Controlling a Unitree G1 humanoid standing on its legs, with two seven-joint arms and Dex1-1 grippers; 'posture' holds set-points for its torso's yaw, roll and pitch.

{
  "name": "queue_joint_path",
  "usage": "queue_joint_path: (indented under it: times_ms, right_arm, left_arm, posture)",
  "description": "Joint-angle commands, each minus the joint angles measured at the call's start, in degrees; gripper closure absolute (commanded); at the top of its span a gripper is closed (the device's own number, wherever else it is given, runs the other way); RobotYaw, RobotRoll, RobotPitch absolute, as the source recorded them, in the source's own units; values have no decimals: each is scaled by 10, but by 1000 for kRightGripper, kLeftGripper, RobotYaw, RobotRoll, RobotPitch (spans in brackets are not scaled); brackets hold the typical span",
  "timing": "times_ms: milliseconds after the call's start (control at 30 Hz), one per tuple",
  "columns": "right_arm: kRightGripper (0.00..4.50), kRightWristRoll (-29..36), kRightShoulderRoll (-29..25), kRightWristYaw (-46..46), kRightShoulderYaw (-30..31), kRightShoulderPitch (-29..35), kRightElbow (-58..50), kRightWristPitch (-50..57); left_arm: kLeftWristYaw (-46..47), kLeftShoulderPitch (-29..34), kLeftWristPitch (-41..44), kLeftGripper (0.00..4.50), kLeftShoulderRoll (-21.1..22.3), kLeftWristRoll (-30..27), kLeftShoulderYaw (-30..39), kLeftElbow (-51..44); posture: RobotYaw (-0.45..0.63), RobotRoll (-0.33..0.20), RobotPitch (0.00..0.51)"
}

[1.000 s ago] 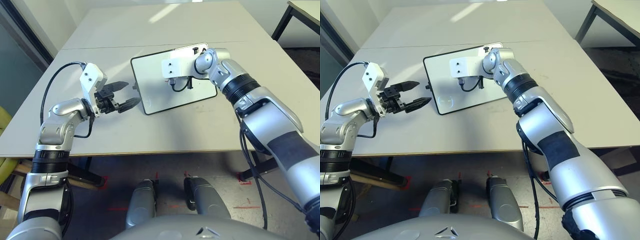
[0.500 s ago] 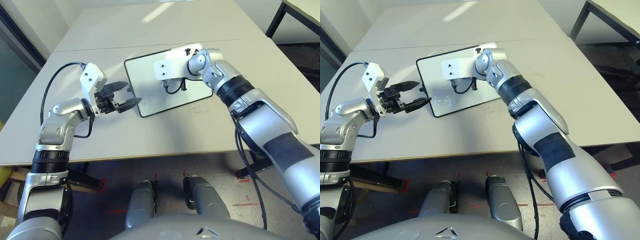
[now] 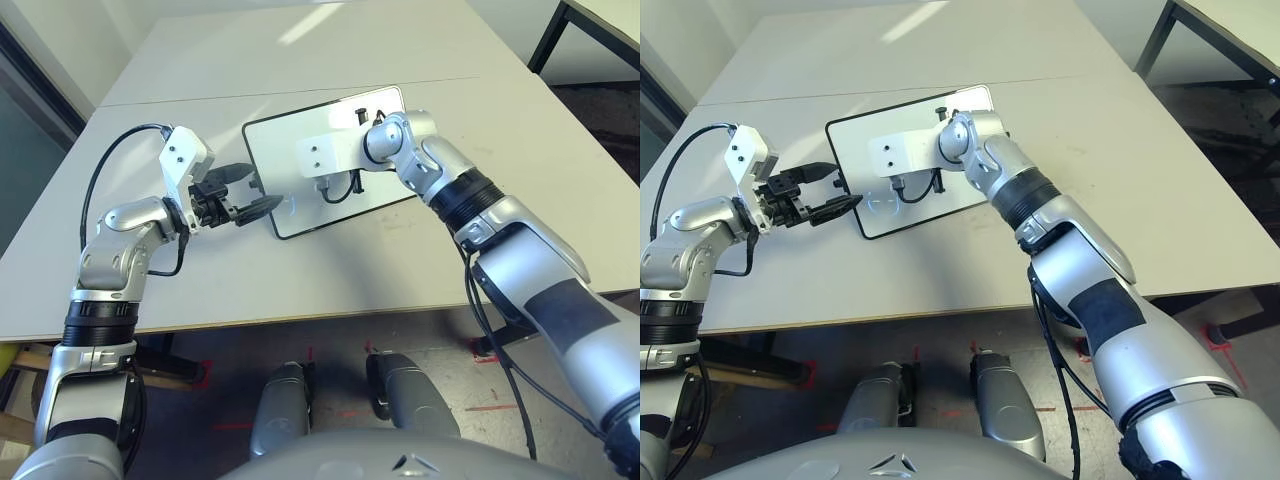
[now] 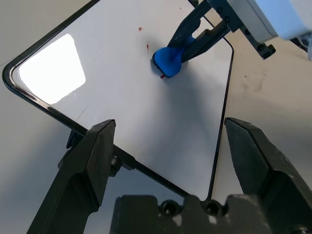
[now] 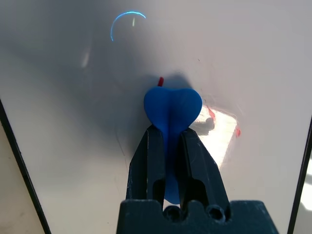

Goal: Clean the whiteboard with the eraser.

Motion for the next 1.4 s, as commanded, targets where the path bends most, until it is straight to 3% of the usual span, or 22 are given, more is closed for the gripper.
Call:
queue_joint_path:
  times_ms: [33, 300, 1400]
  right_arm:
    - [4372, -3, 16, 11, 22, 20, 2, 7]
    - [4373, -2, 32, 2, 25, 13, 10, 10]
    - [4375, 11, 0, -101, -12, -110, 218, -44]
  left_arm:
    - [0, 5, 3, 0, 5, 4, 0, 3]
    - [1, 4, 4, 0, 5, 4, 0, 2]
    - [-1, 5, 4, 0, 1, 4, -5, 0]
  posture:
    - [-54, 0, 114]
    - [-49, 0, 113]
    - [-55, 0, 110]
